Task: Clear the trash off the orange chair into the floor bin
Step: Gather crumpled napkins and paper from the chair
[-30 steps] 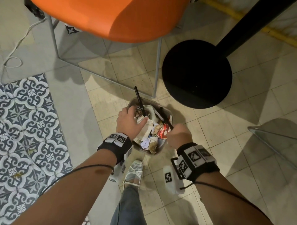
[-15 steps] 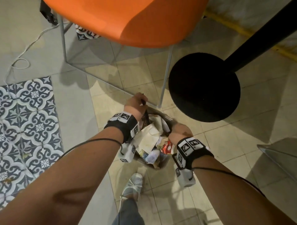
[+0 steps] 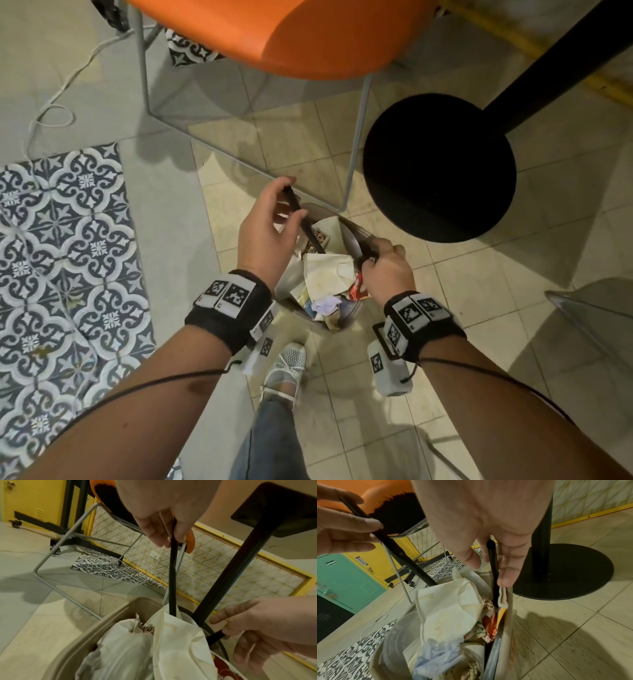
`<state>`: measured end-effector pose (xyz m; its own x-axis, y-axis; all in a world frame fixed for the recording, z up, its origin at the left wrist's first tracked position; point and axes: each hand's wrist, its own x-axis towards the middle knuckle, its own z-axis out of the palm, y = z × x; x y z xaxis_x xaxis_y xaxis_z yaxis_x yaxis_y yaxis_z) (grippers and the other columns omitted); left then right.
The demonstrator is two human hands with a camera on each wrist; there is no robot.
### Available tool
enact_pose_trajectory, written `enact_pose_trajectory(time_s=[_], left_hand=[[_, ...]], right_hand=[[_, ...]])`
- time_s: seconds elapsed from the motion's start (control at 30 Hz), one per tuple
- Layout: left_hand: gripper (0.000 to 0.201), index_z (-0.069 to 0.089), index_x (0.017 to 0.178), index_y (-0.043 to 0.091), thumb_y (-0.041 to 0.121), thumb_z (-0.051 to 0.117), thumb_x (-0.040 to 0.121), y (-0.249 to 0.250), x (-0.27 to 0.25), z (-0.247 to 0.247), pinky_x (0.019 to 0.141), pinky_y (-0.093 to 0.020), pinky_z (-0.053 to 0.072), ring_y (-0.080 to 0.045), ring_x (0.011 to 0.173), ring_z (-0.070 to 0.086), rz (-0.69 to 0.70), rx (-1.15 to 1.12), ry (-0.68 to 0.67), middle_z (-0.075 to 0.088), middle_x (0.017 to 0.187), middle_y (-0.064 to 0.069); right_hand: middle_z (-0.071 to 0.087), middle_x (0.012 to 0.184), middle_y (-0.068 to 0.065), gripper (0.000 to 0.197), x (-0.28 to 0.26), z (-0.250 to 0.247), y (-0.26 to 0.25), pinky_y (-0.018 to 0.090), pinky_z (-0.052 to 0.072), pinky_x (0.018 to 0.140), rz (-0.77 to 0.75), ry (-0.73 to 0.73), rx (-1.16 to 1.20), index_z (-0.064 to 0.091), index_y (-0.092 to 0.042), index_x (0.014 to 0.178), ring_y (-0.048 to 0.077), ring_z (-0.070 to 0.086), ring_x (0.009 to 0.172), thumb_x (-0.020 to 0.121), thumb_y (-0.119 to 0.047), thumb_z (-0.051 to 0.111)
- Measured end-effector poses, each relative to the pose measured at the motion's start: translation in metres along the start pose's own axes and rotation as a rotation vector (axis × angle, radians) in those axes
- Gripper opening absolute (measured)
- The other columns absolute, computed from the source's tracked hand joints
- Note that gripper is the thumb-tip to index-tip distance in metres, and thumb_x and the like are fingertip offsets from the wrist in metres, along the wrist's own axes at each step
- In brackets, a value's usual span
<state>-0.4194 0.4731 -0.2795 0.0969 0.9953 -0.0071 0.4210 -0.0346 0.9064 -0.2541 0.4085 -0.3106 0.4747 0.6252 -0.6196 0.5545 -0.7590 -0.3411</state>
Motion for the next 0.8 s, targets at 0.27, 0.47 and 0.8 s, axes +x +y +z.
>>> enact_pose_trajectory(time_s=[0.27,0.47,0.8], left_hand=[[0.034,0.052,0.12,0.013,0.007,0.059,0.087,0.006,0.021,-0.002,0.083,-0.024,0.052,-0.012,0.09,0.061,0.095,0.113,0.09,0.061,0.104,0.006],[0.043,0.05,0.129,0.017,0.005,0.05,0.088,-0.038,0.035,0.027,0.08,-0.042,0.053,-0.034,0.093,0.064,0.141,0.572,-0.354,0.064,0.112,-0.015],[0.061,0.02,0.148,0.02,0.021,0.047,0.093,-0.02,0.023,0.046,0.117,-0.047,0.013,-0.032,0.146,0.004,0.146,1.064,-0.751,0.002,0.159,-0.014]], right_hand=[[0.028,0.147,0.013,0.05,-0.002,0.001,0.002,0.036,0.042,0.091,-0.008,-0.045,-0.113,0.033,-0.021,0.143,0.031,0.049,0.119,0.095,-0.016,0.046],[0.033,0.141,0.012,0.052,0.01,0.011,-0.001,0.033,0.039,0.076,-0.007,-0.048,-0.224,0.03,-0.02,0.143,0.031,0.05,0.115,0.093,-0.018,0.048],[0.034,0.139,0.012,0.067,-0.003,-0.019,0.011,0.041,0.042,0.091,-0.022,-0.081,-0.182,0.011,-0.029,0.149,0.034,0.048,0.119,0.093,-0.031,0.048]])
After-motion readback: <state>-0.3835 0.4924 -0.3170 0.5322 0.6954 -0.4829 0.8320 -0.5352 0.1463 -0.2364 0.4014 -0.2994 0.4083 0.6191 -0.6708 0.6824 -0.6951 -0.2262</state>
